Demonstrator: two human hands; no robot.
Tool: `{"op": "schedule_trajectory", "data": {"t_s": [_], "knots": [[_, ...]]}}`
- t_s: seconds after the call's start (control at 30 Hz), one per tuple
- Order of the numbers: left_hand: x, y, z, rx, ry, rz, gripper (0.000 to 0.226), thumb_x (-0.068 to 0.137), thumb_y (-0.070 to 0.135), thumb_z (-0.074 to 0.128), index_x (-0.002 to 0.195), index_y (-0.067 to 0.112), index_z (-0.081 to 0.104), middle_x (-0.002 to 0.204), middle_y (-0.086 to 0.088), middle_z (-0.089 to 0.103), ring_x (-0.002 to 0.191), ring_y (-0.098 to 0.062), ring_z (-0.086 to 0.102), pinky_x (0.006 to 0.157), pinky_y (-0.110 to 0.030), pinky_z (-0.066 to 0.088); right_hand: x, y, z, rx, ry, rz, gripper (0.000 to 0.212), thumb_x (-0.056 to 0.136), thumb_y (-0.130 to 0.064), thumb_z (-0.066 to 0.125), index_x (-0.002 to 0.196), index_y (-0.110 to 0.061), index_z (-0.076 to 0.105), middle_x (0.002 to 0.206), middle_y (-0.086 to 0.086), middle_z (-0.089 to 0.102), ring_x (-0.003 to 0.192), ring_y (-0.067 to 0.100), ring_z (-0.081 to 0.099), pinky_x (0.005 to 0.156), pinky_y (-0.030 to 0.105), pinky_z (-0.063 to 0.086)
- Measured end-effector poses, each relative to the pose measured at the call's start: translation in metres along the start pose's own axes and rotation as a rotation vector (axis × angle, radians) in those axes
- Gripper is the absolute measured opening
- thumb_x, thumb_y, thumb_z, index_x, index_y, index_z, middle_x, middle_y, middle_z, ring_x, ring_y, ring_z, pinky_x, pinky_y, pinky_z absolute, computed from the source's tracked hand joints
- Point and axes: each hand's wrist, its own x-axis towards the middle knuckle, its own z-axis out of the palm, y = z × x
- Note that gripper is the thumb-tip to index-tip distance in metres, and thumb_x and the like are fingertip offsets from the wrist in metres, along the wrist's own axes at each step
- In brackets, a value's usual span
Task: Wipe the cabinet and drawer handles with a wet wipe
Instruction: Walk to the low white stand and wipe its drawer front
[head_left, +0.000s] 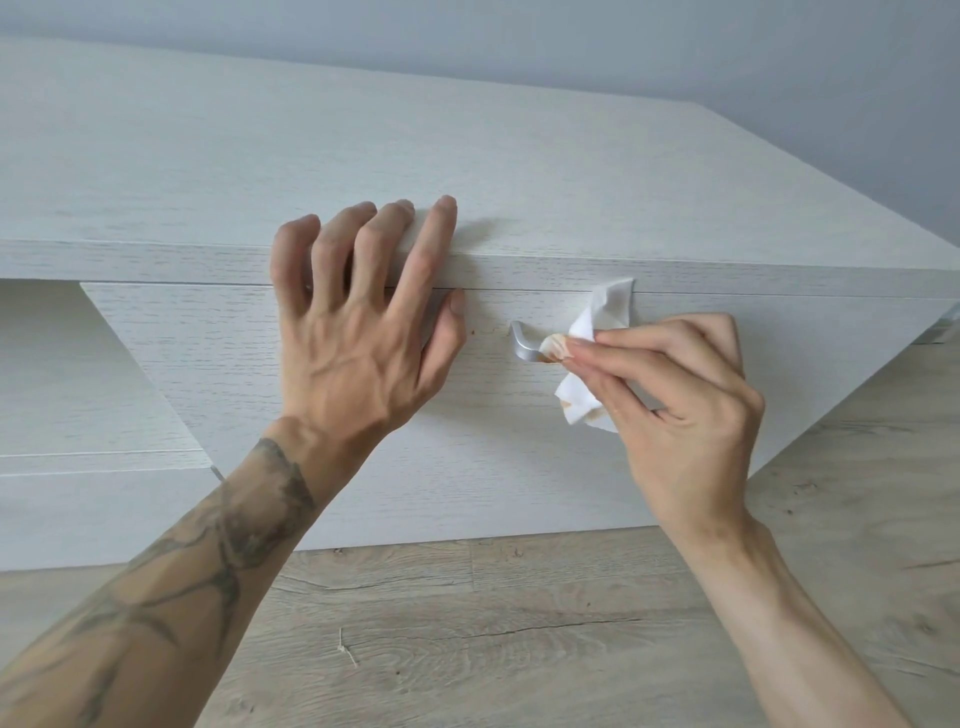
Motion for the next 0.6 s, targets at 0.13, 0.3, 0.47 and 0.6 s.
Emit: {"op": "schedule_trajectory", "data": {"t_s": [0.13,0.3,0.47,0.6], "knots": [[0.000,0.001,0.001,0.006,0.009,0.004,0.052,0.107,0.038,0.047,0.152,0.012,0.054,0.136,-0.016,0.063,0.127,-0.032,0.045,0.112,-0.053,0.028,0.001,-0.009,0.010,0.029,0.012,0.000,0.008,0.092,-0.015,0.085,0.100,-0.012,0.085,0.093,-0.002,0.074,0.089,0.024,0.060,0.075,0.045,0.055],[-0.001,0.000,0.002,0.010,0.014,-0.003,0.052,0.108,0.040,0.045,0.152,0.014,0.053,0.136,-0.015,0.063,0.127,-0.032,0.045,0.113,-0.053,0.027,0.003,-0.009,-0.001,0.062,-0.005,0.059,0.008,0.094,-0.010,0.083,0.101,-0.007,0.083,0.094,0.004,0.075,0.089,0.026,0.068,0.078,0.038,0.055],[-0.001,0.000,0.002,0.000,0.004,0.000,0.053,0.108,0.040,0.045,0.153,0.014,0.052,0.137,-0.015,0.062,0.128,-0.032,0.044,0.113,-0.053,0.026,0.007,-0.029,-0.001,0.221,0.114,0.195,0.007,0.101,-0.006,0.075,0.105,-0.011,0.075,0.101,-0.003,0.072,0.093,0.010,0.066,0.082,0.025,0.049],[-0.001,0.000,0.002,-0.003,0.008,-0.005,0.052,0.108,0.039,0.045,0.153,0.014,0.052,0.137,-0.015,0.062,0.127,-0.032,0.044,0.113,-0.053,0.026,0.003,-0.032,0.008,0.109,0.008,0.140,0.013,0.099,0.002,0.072,0.104,-0.006,0.080,0.108,0.004,0.073,0.108,0.015,0.068,0.094,0.032,0.054]]}}
